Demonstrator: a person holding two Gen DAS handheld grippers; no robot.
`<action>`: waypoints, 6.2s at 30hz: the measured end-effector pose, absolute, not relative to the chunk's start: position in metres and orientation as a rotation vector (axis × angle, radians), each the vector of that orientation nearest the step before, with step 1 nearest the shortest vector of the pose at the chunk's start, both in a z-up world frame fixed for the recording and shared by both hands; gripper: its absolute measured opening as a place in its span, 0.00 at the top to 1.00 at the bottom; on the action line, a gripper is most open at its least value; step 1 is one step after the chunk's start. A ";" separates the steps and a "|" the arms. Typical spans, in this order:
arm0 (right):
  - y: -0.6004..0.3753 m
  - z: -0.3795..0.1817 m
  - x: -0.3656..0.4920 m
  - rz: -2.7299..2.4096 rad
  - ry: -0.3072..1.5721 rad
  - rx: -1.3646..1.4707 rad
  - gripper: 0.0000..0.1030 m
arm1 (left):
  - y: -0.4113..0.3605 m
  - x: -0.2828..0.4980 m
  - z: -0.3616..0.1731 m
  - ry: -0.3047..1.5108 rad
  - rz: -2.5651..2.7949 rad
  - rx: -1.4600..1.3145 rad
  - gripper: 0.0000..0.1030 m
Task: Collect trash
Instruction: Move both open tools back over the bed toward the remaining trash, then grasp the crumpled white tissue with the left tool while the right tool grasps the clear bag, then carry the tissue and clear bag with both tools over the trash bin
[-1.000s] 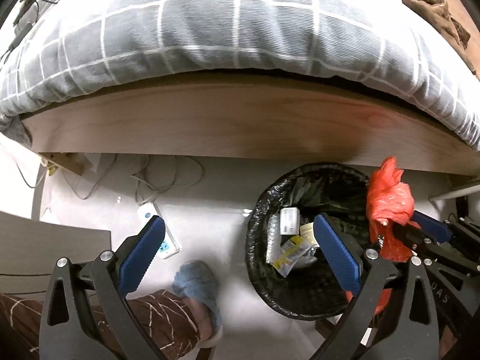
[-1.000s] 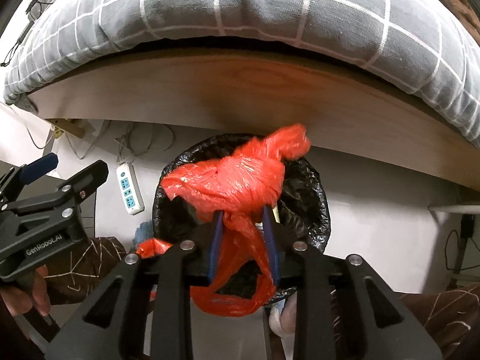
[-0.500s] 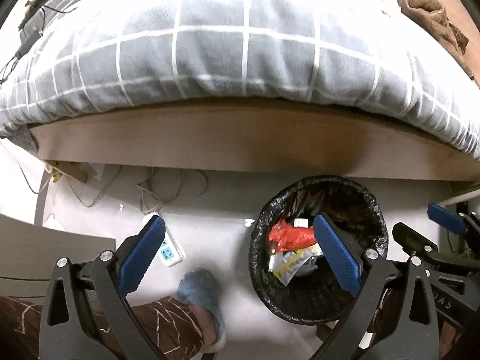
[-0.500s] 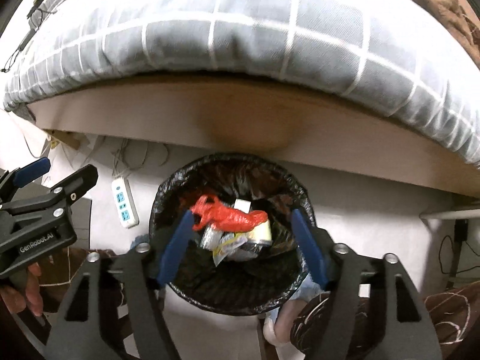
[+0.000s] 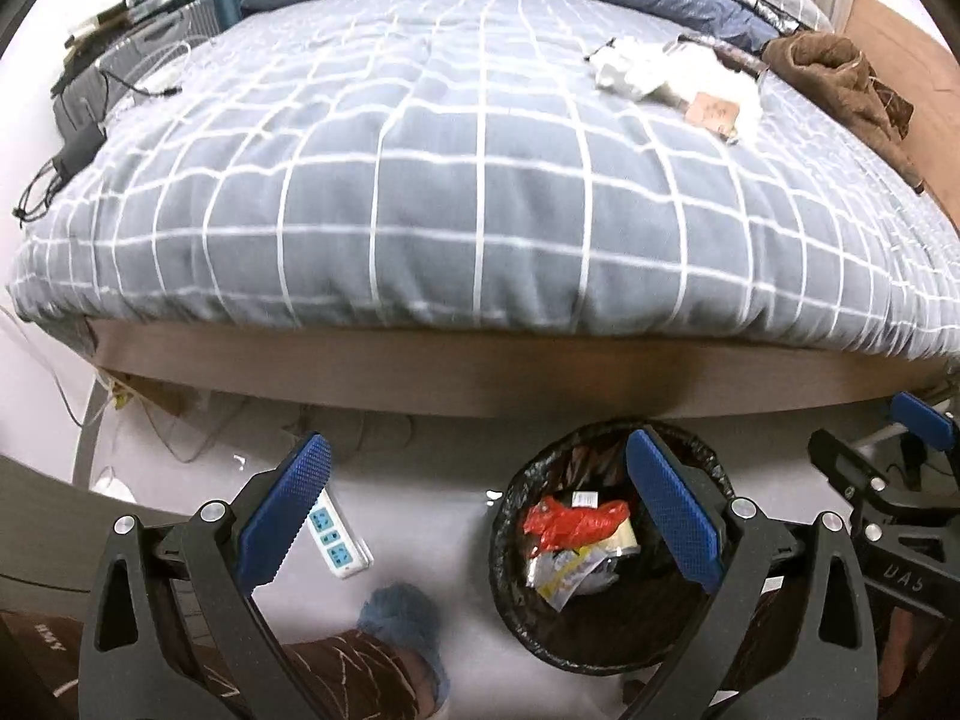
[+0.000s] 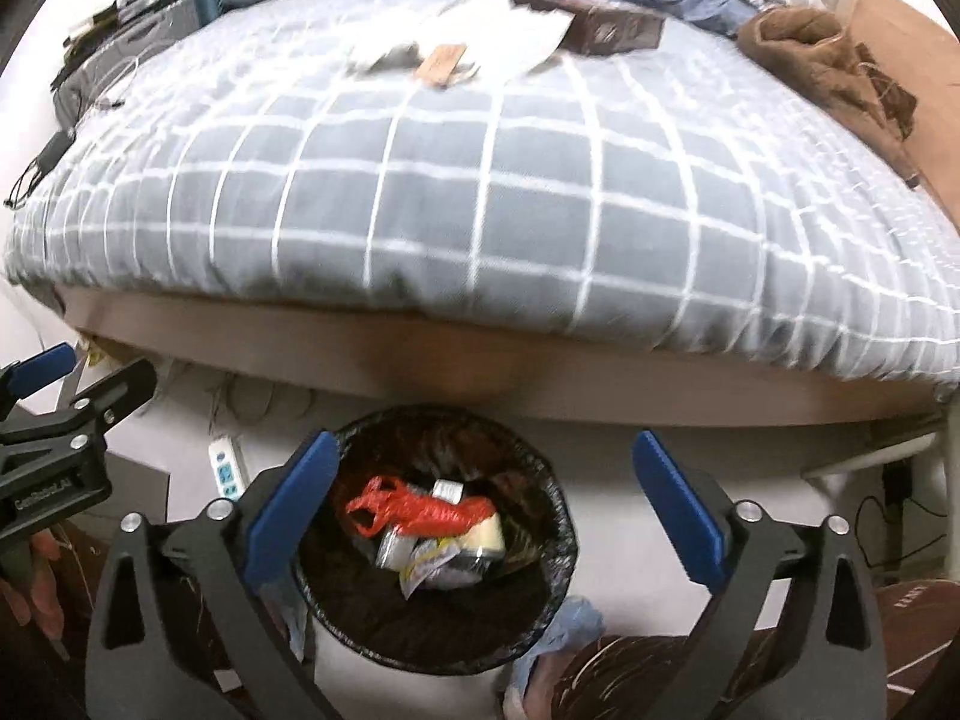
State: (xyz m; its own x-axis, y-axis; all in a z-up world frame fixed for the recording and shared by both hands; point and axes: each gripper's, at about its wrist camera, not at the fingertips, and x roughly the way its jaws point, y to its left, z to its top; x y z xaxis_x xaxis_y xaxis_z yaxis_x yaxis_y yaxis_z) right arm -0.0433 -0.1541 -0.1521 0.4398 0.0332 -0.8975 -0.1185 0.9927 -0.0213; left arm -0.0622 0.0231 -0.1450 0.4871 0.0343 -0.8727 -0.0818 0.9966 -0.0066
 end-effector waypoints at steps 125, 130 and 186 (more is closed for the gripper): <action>-0.150 -0.082 0.132 0.159 0.896 0.019 0.72 | -0.002 0.099 -0.080 0.898 -0.037 -0.042 0.80; -0.151 -0.078 0.119 0.153 0.891 0.009 0.72 | -0.008 0.086 -0.078 0.899 -0.048 -0.037 0.80; -0.153 -0.084 -0.059 0.192 0.993 0.013 0.72 | -0.013 -0.085 -0.097 0.995 -0.023 -0.085 0.80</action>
State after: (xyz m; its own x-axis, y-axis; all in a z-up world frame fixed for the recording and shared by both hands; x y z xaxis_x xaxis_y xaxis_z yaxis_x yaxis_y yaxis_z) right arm -0.0588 -0.1525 -0.0842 0.5306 0.1666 -0.8311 -0.1551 0.9830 0.0980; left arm -0.0846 -0.0129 -0.0967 0.5448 -0.0578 -0.8366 -0.0198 0.9965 -0.0817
